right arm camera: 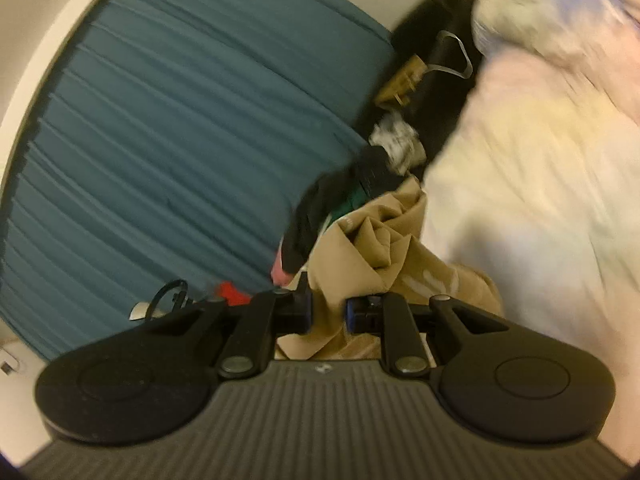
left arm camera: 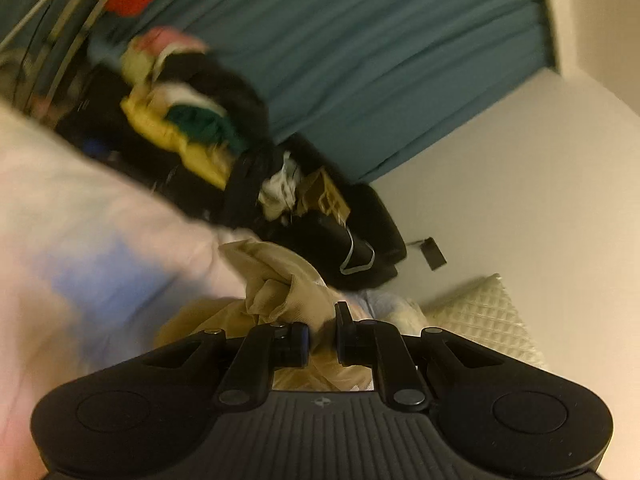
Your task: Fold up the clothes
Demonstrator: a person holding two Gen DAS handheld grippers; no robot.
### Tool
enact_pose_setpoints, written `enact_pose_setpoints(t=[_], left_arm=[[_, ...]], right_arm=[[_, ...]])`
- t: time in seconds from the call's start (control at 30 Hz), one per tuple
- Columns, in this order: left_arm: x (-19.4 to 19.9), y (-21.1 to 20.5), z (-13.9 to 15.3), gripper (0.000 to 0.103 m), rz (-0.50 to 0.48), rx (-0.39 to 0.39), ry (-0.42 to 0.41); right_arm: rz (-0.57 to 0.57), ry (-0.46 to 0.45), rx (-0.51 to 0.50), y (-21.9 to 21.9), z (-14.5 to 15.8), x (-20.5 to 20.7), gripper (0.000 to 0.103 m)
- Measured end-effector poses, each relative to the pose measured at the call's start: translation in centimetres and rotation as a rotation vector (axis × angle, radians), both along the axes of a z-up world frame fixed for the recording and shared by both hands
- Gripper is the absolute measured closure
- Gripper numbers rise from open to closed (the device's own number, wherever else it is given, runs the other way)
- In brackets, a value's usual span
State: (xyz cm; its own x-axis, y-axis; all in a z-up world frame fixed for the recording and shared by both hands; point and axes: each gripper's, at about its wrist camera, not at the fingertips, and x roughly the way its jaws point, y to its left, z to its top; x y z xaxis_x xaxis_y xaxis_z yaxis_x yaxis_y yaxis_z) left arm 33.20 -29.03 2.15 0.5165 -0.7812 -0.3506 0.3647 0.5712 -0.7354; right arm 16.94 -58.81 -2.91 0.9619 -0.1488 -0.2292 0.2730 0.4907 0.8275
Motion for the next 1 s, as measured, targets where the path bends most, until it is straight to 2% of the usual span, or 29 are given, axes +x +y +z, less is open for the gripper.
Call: enact_pose_setpoints(t=[0.07, 0.13, 0.27, 0.33, 0.4, 0.53, 0.63, 0.8, 0.93, 1.0], left_arm=[[1.0, -1.4, -2.6, 0.09, -0.015, 0.032, -0.004], [1.3, -1.7, -6.1, 0.09, -0.048, 0.078, 0.013], [-0.6, -0.5, -13.5, 0.09, -0.127, 0.224, 0.051], [-1.7, 0.1, -15.9, 0.09, -0.164, 0.292, 0.03], [-2.6, 0.4, -17.1, 0.089, -0.196, 0.339, 0.016], [-4.3, 1.3, -14.9, 0.085, -0.202, 0.397, -0.045], [-5.5, 1.9, -13.2, 0.081, -0.205, 0.44, -0.092], [-7.7, 3.0, -10.4, 0.078, -0.211, 0.509, -0.17], [-10.5, 4.3, -6.2, 0.074, -0.209, 0.507, -0.24], [-12.1, 5.1, -3.9, 0.067, -0.199, 0.496, -0.276]], right_arm=[[0.011, 0.023, 0.001, -0.9, -2.5, 0.8, 0.085], [0.021, 0.06, 0.039, -1.5, -6.2, 0.6, 0.085], [0.049, 0.182, 0.109, -0.5, -13.6, -1.2, 0.085], [0.053, 0.216, 0.143, 0.4, -16.5, -2.6, 0.085], [0.049, 0.266, 0.161, 1.3, -18.1, -3.5, 0.085], [0.038, 0.317, 0.177, 2.0, -18.5, -4.4, 0.083], [0.031, 0.372, 0.217, 2.4, -17.2, -5.2, 0.083], [0.04, 0.397, 0.123, 4.4, -12.6, -7.0, 0.083], [0.051, 0.363, 0.03, 6.2, -7.8, -8.5, 0.083], [0.059, 0.345, -0.03, 7.4, -5.2, -9.2, 0.083]])
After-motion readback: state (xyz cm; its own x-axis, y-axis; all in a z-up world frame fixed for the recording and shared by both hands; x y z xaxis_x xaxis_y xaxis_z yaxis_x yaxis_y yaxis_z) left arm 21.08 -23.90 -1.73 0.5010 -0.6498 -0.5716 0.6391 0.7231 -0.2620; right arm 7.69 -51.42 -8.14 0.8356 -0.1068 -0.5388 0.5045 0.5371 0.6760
